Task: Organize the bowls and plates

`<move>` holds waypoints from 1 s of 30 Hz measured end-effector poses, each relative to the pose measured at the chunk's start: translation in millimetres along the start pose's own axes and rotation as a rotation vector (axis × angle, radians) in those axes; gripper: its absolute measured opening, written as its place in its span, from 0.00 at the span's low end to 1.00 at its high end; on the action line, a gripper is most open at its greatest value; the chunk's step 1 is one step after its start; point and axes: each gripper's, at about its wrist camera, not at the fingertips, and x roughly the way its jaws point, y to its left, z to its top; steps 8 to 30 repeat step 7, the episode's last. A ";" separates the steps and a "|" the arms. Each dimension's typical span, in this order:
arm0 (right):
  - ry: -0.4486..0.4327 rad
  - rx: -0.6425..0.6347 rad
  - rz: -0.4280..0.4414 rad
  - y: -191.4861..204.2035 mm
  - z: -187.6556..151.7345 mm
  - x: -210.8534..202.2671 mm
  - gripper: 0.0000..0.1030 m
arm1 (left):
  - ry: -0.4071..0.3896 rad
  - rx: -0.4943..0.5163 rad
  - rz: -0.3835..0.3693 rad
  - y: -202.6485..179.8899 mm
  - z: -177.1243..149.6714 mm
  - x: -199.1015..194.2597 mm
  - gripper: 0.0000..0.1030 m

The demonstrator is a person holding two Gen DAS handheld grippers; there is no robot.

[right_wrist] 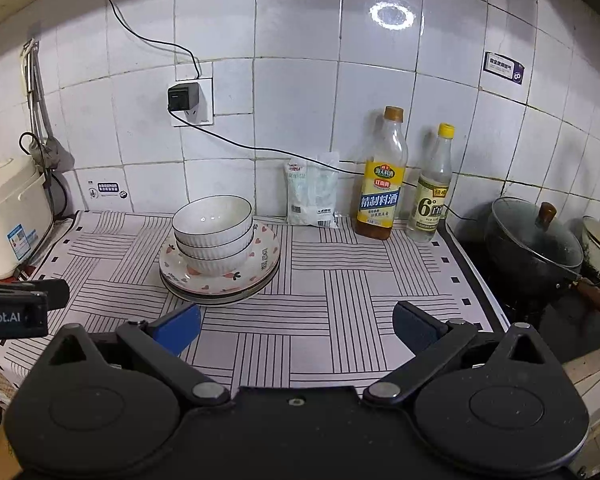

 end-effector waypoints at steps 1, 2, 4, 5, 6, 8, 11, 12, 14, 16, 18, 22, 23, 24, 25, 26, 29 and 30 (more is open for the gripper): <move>0.002 0.000 0.002 -0.3 0.3 0.3 1.00 | -0.002 -0.001 0.003 0.0 -0.5 -0.7 1.00; 0.001 0.000 0.002 -0.2 0.5 0.5 1.00 | -0.003 0.000 0.000 0.1 -0.6 -0.7 1.00; 0.002 -0.002 0.001 -0.2 1.1 1.5 1.00 | -0.003 0.002 0.002 -0.1 -0.4 -0.6 1.00; 0.003 -0.002 0.002 0.3 1.2 1.5 1.00 | -0.004 0.003 -0.001 -0.3 0.1 -0.9 1.00; 0.003 -0.003 0.003 0.4 1.2 1.7 1.00 | -0.005 0.004 -0.003 -0.2 0.5 -0.9 1.00; 0.004 -0.004 0.001 0.8 1.4 1.8 1.00 | -0.006 0.002 -0.003 -0.5 0.4 -1.3 1.00; 0.004 -0.004 0.001 0.8 1.4 1.8 1.00 | -0.006 0.002 -0.003 -0.5 0.4 -1.3 1.00; 0.004 -0.004 0.001 0.8 1.4 1.8 1.00 | -0.006 0.002 -0.003 -0.5 0.4 -1.3 1.00; 0.004 -0.004 0.001 0.8 1.4 1.8 1.00 | -0.006 0.002 -0.003 -0.5 0.4 -1.3 1.00; 0.004 -0.004 0.001 0.8 1.4 1.8 1.00 | -0.006 0.002 -0.003 -0.5 0.4 -1.3 1.00; 0.004 -0.004 0.001 0.8 1.4 1.8 1.00 | -0.006 0.002 -0.003 -0.5 0.4 -1.3 1.00; 0.004 -0.004 0.001 0.8 1.4 1.8 1.00 | -0.006 0.002 -0.003 -0.5 0.4 -1.3 1.00; 0.004 -0.004 0.001 0.8 1.4 1.8 1.00 | -0.006 0.002 -0.003 -0.5 0.4 -1.3 1.00; 0.004 -0.004 0.001 0.8 1.4 1.8 1.00 | -0.006 0.002 -0.003 -0.5 0.4 -1.3 1.00; 0.004 -0.004 0.001 0.8 1.4 1.8 1.00 | -0.006 0.002 -0.003 -0.5 0.4 -1.3 1.00; 0.004 -0.004 0.001 0.8 1.4 1.8 1.00 | -0.006 0.002 -0.003 -0.5 0.4 -1.3 1.00; 0.004 -0.004 0.001 0.8 1.4 1.8 1.00 | -0.006 0.002 -0.003 -0.5 0.4 -1.3 1.00; 0.004 -0.004 0.001 0.8 1.4 1.8 1.00 | -0.006 0.002 -0.003 -0.5 0.4 -1.3 1.00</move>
